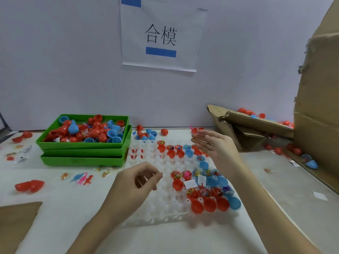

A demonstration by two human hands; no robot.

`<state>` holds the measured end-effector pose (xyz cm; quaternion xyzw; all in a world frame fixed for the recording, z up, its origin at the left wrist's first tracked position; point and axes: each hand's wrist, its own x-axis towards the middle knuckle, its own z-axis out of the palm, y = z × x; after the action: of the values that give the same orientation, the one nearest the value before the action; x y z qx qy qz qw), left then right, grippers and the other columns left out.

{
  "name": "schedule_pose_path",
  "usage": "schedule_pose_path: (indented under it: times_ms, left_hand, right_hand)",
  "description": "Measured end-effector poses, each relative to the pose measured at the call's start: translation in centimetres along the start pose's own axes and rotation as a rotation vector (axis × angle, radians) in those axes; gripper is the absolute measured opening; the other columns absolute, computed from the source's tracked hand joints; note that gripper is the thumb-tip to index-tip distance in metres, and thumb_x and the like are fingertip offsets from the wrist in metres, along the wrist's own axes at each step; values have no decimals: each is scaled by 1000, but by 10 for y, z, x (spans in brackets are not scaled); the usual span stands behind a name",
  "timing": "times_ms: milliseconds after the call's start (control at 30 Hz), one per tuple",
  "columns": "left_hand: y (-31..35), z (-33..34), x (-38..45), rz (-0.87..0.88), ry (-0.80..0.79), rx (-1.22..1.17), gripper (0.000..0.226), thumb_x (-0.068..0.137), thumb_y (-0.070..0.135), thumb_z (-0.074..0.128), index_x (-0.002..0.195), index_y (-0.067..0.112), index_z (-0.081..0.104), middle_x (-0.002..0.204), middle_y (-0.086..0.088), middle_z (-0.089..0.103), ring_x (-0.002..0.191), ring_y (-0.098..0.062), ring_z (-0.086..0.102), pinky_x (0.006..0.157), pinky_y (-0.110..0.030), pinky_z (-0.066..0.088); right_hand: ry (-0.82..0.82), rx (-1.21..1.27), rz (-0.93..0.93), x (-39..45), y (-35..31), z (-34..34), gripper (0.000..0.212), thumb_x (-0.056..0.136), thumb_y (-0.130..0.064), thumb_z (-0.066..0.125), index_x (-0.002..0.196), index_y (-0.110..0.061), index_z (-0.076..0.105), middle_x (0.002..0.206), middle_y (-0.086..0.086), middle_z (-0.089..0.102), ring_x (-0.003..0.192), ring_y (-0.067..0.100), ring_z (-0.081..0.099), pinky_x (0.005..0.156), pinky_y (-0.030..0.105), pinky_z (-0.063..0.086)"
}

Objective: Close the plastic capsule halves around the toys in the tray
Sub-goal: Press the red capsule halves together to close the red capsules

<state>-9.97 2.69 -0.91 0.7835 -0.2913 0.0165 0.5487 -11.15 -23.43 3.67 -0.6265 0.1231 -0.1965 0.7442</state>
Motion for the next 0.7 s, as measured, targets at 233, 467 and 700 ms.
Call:
schedule_pose_path:
  times_ms: [233,467,700]
  left_hand:
    - [-7,24,-11,289,-174,458,32,101,56,52,120,37,70,104,22,56,104,-6,50,92,-20,40]
    - [-4,39,-17,369,-175,769,52,106,54,31,136,28,63,116,6,52,103,-13,42,90,-32,39]
    - [-2,60,-22,532,-112,787,51,104,52,43,136,18,64,125,2,61,114,-18,55,95,-32,37]
  right_hand:
    - [-15,-263,-156,-37,15,5,30,106,0,44,104,-6,73,84,5,78,76,15,74,65,18,57]
    - [13,-567,-325,-40,25,11,30,104,0,45,101,-12,73,78,-1,75,71,12,72,65,20,56]
    - [8,-606,-348,-41,24,11,28,104,-1,46,102,-11,72,79,-2,73,69,10,71,65,18,55]
